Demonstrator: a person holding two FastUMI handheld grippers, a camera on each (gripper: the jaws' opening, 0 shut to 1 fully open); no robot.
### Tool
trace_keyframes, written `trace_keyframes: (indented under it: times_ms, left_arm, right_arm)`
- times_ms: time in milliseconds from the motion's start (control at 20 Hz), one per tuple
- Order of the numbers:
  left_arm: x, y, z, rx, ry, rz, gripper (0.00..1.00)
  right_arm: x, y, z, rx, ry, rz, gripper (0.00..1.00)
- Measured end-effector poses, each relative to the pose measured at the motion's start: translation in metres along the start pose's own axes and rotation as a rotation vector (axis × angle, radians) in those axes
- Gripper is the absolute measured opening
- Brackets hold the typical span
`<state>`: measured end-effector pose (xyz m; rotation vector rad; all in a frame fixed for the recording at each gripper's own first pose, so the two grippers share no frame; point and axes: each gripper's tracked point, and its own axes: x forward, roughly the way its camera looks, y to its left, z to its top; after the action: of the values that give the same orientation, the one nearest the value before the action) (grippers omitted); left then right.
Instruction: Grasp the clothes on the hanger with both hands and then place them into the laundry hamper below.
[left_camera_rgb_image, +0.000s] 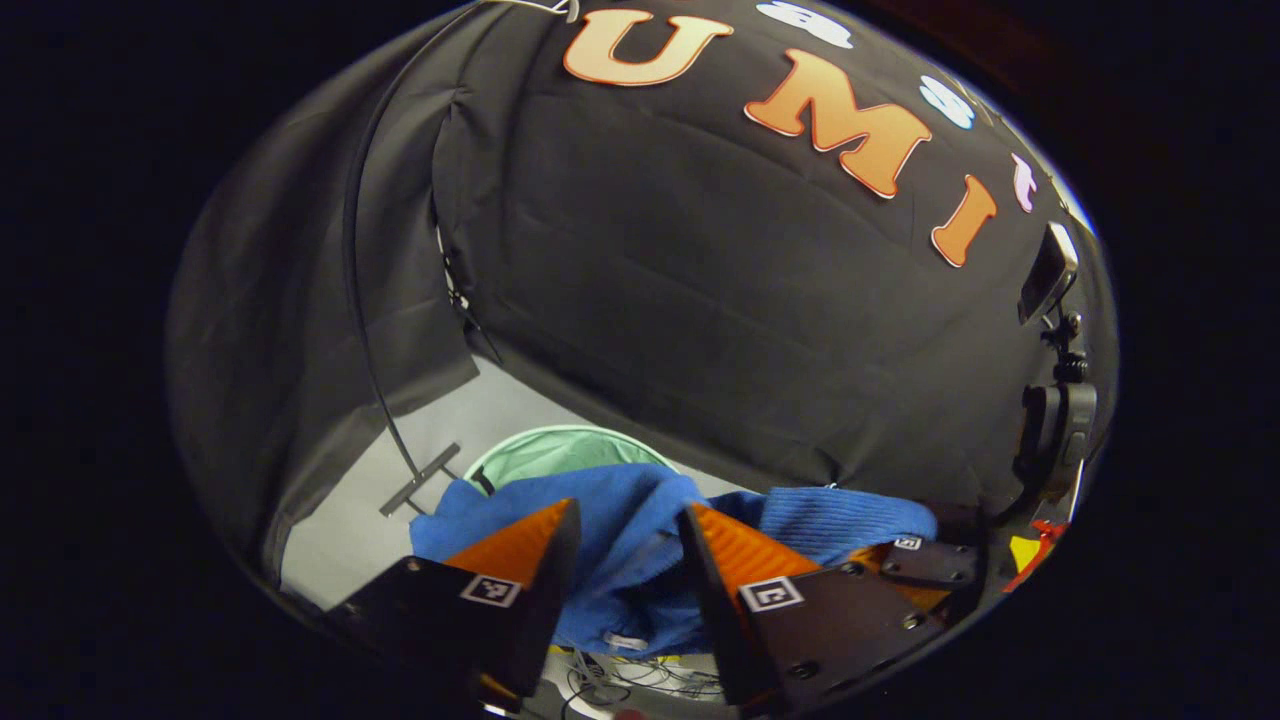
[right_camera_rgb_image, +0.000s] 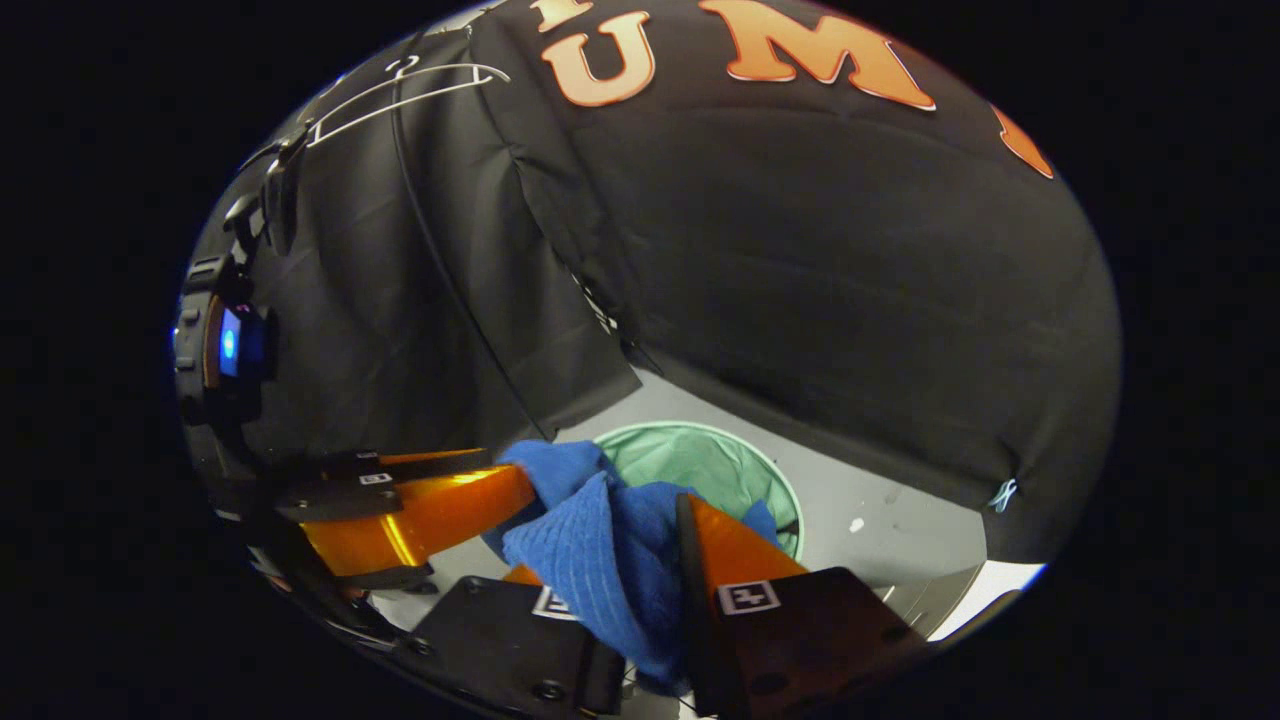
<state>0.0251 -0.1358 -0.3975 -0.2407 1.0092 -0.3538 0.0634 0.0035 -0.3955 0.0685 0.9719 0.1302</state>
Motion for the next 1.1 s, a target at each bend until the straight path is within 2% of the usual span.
trace_keyframes:
  times_ms: [50,150,300,350,400,450,700,850,1100]
  left_arm:
    - [-0.003,0.004,-0.004,-0.008,0.009,0.017,0.73]
    - [-0.007,0.014,-0.011,-0.016,0.021,0.04,0.99]
    - [-0.016,0.024,-0.019,-0.016,0.031,0.037,0.97]
    - [-0.017,0.026,-0.019,-0.013,0.028,0.039,0.97]
    - [-0.021,0.029,-0.019,-0.009,0.023,0.043,0.97]
    - [-0.025,0.03,-0.02,-0.007,0.015,0.045,0.97]
    - [-0.037,0.031,-0.012,-0.01,-0.014,0.048,0.97]
    - [-0.054,0.025,0.0,-0.008,-0.052,0.036,0.97]
    - [-0.109,0.014,0.056,0.008,-0.212,0.013,0.97]
  right_arm:
    - [-0.001,-0.003,-0.006,0.019,0.012,-0.002,0.27]
    - [-0.002,-0.007,-0.015,0.045,0.034,-0.015,0.55]
    - [0.003,-0.017,-0.038,0.083,0.073,-0.038,1.0]
    - [0.005,-0.018,-0.044,0.095,0.082,-0.046,1.0]
    - [0.004,-0.019,-0.046,0.103,0.086,-0.051,0.91]
    - [0.004,-0.02,-0.049,0.109,0.087,-0.055,0.98]
    - [-0.007,-0.018,-0.048,0.123,0.063,-0.069,0.98]
    - [-0.021,-0.012,-0.032,0.112,0.018,-0.076,0.98]
    - [-0.068,0.0,0.024,0.089,-0.135,-0.098,0.98]
